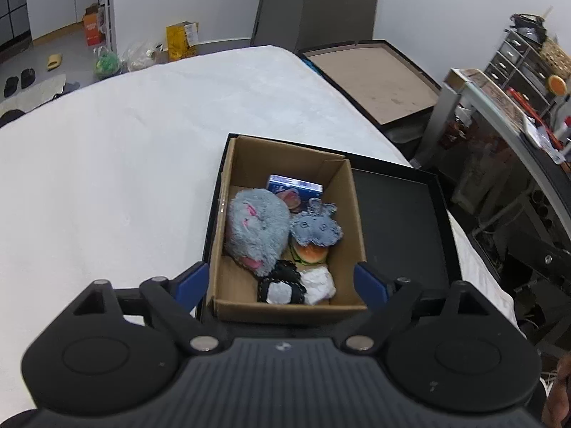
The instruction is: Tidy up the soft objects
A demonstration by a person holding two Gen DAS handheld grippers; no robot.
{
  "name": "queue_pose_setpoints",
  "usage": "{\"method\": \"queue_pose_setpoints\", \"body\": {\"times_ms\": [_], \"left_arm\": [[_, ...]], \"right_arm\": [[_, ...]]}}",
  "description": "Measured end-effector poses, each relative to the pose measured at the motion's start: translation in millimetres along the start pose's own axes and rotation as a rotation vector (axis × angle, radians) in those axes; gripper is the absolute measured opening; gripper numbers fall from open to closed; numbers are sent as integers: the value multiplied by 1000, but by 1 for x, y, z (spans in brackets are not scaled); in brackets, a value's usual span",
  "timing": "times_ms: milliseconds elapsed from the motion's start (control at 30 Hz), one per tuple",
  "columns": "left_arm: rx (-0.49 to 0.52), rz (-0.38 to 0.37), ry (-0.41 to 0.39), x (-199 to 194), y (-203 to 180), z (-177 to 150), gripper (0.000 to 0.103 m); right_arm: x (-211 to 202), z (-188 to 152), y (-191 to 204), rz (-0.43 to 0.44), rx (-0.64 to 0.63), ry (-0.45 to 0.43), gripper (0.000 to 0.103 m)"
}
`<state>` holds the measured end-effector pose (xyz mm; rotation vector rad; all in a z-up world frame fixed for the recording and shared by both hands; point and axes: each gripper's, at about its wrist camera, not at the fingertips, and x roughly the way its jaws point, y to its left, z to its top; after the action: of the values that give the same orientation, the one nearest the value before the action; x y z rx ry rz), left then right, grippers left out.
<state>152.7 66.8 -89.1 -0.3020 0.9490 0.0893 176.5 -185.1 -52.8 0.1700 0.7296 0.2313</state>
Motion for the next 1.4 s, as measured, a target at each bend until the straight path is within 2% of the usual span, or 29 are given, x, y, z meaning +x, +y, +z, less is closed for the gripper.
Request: {"method": "queue_pose_setpoints", "body": {"times_ms": [67, 367, 567, 733, 967, 1200, 1400], "left_arm": [[16, -2, -2, -11, -5, -3, 90], [35, 3, -31, -61, -22, -19, 91], [44, 6, -52, -89, -29, -31, 93], [55, 6, -71, -110, -32, -39, 97], [71, 7, -111, -140, -36, -52, 99], [92, 17, -128, -158, -42, -67, 101], [102, 31, -124, -163, -46, -79, 101]], "right_arm": [[-8, 1, -6, 24, 26, -6, 103], [-43, -3, -14, 3, -6, 1, 103], [-70, -3, -15, -9, -34, -25, 103], [-92, -3, -13, 17, -48, -37, 103], [-115, -5, -11, 31, -64, -57, 103], [-132, -13, -16, 62, -55, -72, 103], [-142, -19, -18, 117, -62, -37, 103]]}}
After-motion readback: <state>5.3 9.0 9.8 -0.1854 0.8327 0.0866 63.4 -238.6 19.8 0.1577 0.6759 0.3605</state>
